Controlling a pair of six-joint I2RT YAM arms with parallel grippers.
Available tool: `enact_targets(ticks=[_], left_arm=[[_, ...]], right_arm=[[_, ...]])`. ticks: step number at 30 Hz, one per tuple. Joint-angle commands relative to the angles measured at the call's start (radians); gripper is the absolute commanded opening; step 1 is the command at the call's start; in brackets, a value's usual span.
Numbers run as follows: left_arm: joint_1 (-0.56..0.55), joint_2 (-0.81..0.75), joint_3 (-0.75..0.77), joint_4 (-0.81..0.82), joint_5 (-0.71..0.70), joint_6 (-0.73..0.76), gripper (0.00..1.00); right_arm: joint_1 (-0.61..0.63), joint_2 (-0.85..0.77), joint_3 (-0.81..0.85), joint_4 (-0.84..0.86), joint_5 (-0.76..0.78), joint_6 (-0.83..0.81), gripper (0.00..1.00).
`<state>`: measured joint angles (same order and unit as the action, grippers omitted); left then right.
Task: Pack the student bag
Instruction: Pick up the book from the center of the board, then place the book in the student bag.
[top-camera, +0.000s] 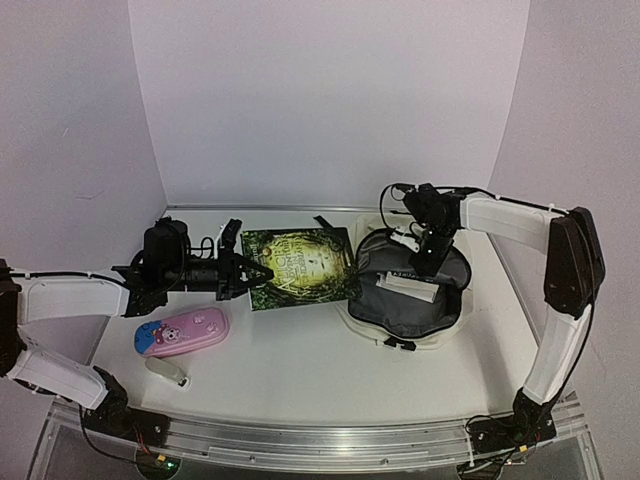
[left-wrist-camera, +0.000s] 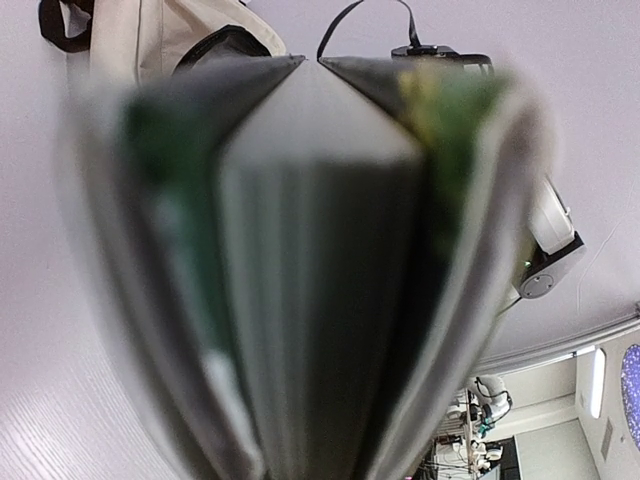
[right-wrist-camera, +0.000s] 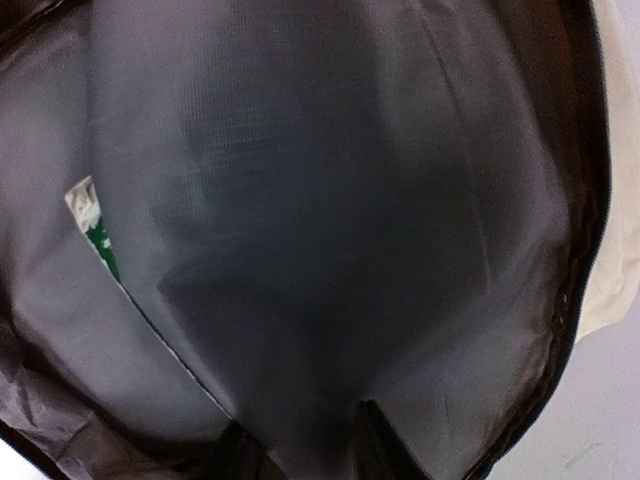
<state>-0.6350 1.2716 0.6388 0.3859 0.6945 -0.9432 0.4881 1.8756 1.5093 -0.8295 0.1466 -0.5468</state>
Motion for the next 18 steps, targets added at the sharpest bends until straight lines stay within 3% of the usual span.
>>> enact_targets(ticks=[1,3,12,18], left_arm=[[0.003,-0.035,0.002,0.117,-0.009,0.01,0.0],[0.007,-0.036,-0.003,0.119,-0.013,0.007,0.0],[0.02,-0.115,-0.06,0.109,-0.099,-0.027,0.0],[0.022,-0.167,-0.088,0.056,-0.114,-0.057,0.0]], right_arm=[[0.028,0.052,0.016,0.009,-0.041,0.024,0.1],[0.059,0.078,0.048,-0.004,-0.085,0.058,0.0],[0.21,0.173,0.326,-0.053,-0.387,0.298,0.0],[0.208,0.192,0.438,-0.06,-0.398,0.35,0.0]])
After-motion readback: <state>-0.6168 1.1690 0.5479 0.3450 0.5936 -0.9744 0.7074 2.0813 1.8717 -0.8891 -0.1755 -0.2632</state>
